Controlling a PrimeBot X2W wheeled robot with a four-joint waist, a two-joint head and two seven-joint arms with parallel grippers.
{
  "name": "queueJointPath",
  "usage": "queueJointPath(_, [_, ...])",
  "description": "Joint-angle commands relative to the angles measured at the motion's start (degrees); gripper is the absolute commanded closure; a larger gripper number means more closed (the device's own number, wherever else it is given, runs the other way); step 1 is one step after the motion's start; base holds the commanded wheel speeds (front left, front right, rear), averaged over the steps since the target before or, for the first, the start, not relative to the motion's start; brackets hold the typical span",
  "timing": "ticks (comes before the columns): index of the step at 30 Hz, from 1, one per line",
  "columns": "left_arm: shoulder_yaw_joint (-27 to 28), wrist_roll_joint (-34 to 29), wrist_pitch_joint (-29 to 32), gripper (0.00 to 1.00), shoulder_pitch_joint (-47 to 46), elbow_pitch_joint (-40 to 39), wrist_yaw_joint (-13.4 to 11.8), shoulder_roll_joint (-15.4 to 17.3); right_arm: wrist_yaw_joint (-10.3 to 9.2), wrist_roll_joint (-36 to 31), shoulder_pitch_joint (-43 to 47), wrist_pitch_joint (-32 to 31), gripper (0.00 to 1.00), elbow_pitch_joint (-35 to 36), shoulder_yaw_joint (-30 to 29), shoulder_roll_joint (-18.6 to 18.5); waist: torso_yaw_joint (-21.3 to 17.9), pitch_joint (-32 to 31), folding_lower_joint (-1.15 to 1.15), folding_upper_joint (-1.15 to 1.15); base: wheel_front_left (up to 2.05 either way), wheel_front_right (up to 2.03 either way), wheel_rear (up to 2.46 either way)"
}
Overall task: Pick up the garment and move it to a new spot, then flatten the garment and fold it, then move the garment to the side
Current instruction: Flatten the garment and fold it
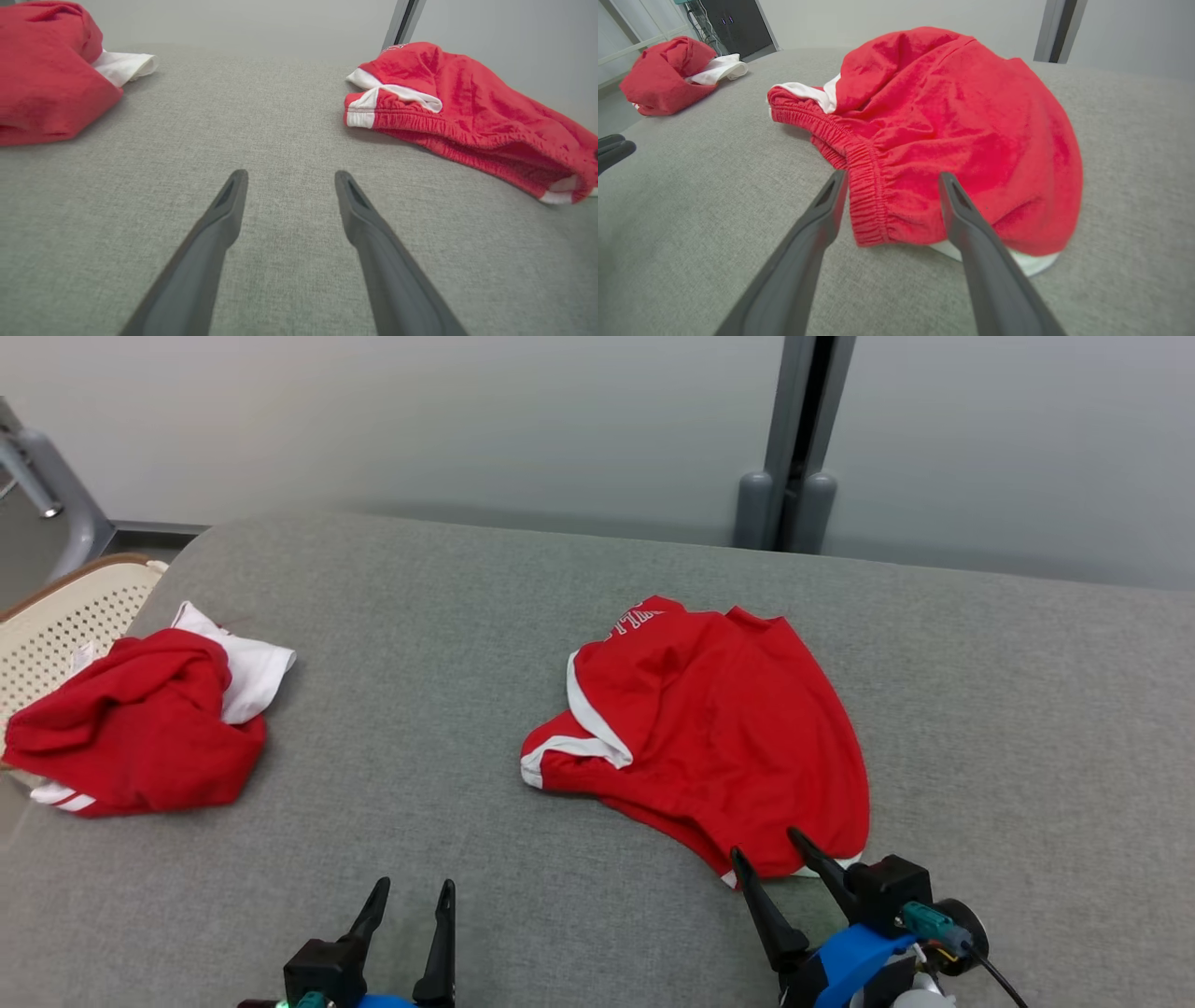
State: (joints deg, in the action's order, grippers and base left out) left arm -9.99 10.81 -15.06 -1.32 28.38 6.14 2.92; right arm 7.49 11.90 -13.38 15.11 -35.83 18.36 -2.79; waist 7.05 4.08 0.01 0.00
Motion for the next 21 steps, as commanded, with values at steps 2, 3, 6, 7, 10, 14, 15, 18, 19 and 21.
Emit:
queueJointPath(2, [-0.10,0.45,-0.16,0.00,-0.80,0.21,-0.15,-0.04,0.00,-1.10,-1.41,0.05,0.00,-2.54,-0.28,-0.22,1.97,1.62,-0.01,0.00,0.00,0.00,0.00])
queueJointPath(3, [-0.09,0.71,-0.16,0.00,-0.79,0.16,-0.14,-0.04,0.00,-1.42,-1.69,0.05,0.00,-3.53,-0.37,-0.22,2.26,1.84,-0.01,0.00,0.00,0.00,0.00])
queueJointPath(6, [-0.19,1.14,-0.17,0.00,-0.98,0.29,-0.05,-0.04,0.00,-2.06,-2.09,0.06,0.00,-6.46,0.34,-0.22,2.88,2.48,-0.01,0.00,0.00,0.00,0.00])
queueJointPath(7, [-0.22,1.19,-0.16,0.00,-1.05,0.26,-0.05,-0.04,0.00,-1.97,-2.26,0.05,0.00,-6.70,0.53,-0.22,2.90,2.65,-0.01,0.00,0.00,0.00,0.00])
queueJointPath(10, [-0.57,1.45,-0.17,0.00,-1.47,0.18,-0.20,-0.05,0.00,-0.58,-2.48,0.03,0.79,-6.62,1.83,-0.21,2.75,3.06,-0.01,0.00,0.00,0.00,0.00])
queueJointPath(14, [-0.88,1.72,-0.17,0.00,-2.15,-0.19,-0.31,-0.04,0.00,2.39,-2.88,0.05,1.00,-1.65,1.20,-0.18,2.03,3.23,-0.01,0.00,0.00,0.00,0.00])
queueJointPath(15, [-0.92,1.64,-0.17,0.00,-2.31,-0.30,-0.35,-0.05,0.00,3.48,-2.81,0.05,1.00,-0.03,0.40,-0.19,1.74,3.12,-0.01,0.00,0.00,0.00,0.00])
queueJointPath(18, [-0.67,1.32,-0.16,0.00,-2.21,-0.61,-0.36,-0.04,0.00,8.11,-2.48,0.07,1.00,5.73,-3.85,-0.27,0.54,2.45,-0.01,0.00,0.00,0.00,0.00])
queueJointPath(19, [-0.56,1.12,-0.17,0.00,-1.95,-0.62,-0.31,-0.04,0.00,9.66,-2.55,0.06,1.00,7.53,-5.46,-0.25,0.03,2.13,-0.01,0.00,0.00,0.00,0.00])
queueJointPath(21, [-0.30,0.90,-0.17,0.00,-1.24,-0.44,-0.28,-0.05,0.00,12.02,-3.33,0.07,1.00,11.19,-9.75,-0.26,-1.07,1.27,-0.01,0.00,0.00,0.00,0.00])
